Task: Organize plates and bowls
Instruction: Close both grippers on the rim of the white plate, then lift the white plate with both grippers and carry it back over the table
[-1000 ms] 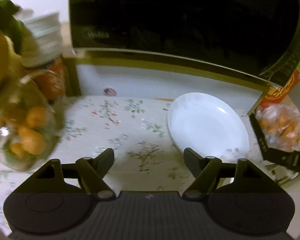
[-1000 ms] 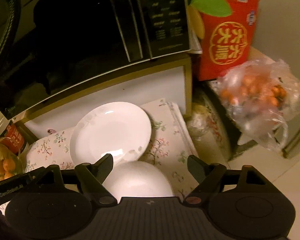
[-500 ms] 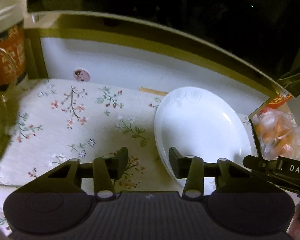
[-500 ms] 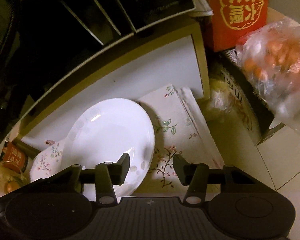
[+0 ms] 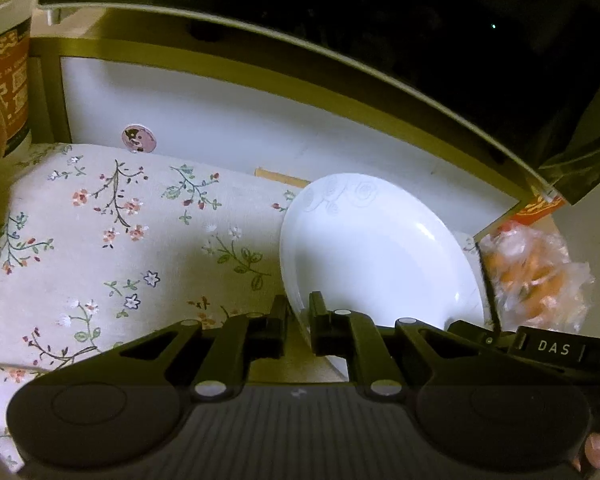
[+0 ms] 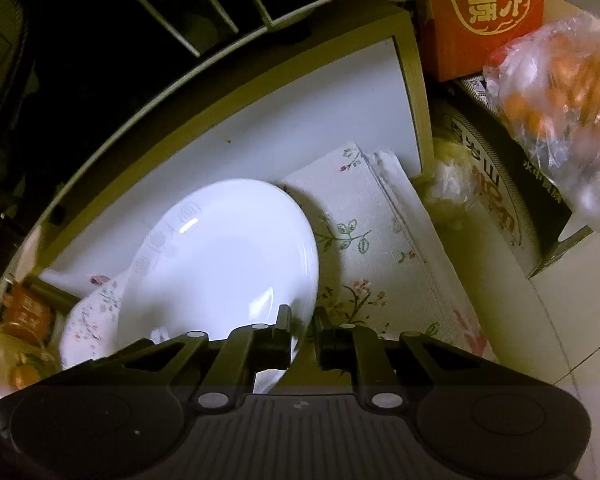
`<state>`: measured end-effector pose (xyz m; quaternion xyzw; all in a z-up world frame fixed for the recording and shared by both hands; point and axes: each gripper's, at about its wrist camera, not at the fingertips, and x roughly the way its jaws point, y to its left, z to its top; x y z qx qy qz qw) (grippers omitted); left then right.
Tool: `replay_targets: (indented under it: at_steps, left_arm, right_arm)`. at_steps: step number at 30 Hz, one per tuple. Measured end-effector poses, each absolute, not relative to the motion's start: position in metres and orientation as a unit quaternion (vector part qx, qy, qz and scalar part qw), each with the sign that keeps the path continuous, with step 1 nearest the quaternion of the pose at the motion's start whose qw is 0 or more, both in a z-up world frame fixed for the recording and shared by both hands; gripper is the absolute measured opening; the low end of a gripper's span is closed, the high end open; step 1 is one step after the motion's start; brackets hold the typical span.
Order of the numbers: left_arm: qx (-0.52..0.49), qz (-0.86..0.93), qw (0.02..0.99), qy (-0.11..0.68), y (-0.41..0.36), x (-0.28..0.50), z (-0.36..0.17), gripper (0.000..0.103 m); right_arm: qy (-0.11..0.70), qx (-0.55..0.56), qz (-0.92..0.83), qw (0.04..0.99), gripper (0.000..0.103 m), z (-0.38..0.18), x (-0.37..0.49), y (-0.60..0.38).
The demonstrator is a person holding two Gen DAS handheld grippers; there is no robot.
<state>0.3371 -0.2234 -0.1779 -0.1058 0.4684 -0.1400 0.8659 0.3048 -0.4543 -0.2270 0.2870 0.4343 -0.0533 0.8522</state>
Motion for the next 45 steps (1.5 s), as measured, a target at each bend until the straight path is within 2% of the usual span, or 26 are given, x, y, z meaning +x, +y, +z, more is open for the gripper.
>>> replay_targets:
  at_steps: [25,45]
  left_arm:
    - [-0.121,-0.136,0.877,0.445,-0.18,0.279,-0.118,0.01]
    - [-0.135,-0.112,0.887,0.428,-0.105,0.133,-0.059,0.009]
  right_arm:
    - [0.406,0.314,-0.023,0.858,0.008,-0.184,0.259,-0.426]
    - [0.394,0.256,0.004,0.883,0.01,-0.109,0.122,-0.33]
